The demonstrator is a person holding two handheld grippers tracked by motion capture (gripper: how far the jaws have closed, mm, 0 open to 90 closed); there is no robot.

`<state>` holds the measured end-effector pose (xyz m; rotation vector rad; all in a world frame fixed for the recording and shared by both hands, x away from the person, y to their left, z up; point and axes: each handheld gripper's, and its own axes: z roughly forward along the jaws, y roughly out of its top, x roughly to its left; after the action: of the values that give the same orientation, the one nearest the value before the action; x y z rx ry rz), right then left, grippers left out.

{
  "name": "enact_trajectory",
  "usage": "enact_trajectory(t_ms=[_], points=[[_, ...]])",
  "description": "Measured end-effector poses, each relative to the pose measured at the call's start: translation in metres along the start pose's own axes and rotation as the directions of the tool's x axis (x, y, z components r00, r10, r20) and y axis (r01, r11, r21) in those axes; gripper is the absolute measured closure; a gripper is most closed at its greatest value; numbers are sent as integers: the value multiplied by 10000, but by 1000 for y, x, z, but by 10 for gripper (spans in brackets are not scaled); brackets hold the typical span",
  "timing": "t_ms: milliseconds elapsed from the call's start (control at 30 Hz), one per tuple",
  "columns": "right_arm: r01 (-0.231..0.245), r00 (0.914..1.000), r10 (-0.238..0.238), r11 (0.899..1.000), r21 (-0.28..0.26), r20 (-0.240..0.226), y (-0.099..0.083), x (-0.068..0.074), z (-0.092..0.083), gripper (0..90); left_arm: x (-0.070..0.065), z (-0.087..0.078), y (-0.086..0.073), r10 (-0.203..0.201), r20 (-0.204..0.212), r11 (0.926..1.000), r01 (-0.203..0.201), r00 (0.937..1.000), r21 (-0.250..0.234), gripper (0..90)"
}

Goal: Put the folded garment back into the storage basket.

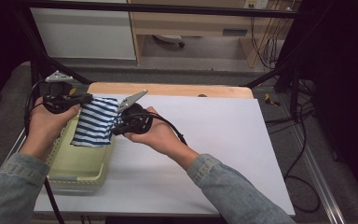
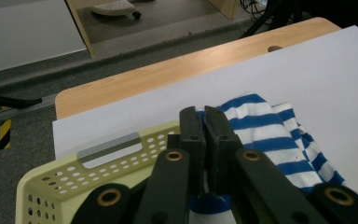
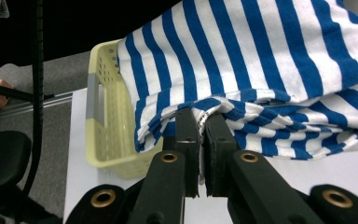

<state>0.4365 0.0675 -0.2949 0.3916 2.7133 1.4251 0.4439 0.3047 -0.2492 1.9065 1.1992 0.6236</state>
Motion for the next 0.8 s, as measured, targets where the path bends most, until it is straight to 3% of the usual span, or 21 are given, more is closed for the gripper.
enact_trajectory(t_ms=[367,500,700,800], points=[[-147,9998,145,9998,-158,-106,3,-1,30,864,14,-4,-8,-329,-198,9994,326,9993,-127,865],[-341,9981,320,9986,-405,-518,3,-2,37,863,17,-8,-10,-401,-294,9990,396,9988,-206,865],[-340,9987,326,9988,-338,-402,5,-2,47,864,23,-8,-13,-553,-415,9984,546,9976,-177,865],[-296,9990,287,9992,-268,-340,5,1,53,864,26,-7,-15,-791,-275,9968,787,9965,-165,865]])
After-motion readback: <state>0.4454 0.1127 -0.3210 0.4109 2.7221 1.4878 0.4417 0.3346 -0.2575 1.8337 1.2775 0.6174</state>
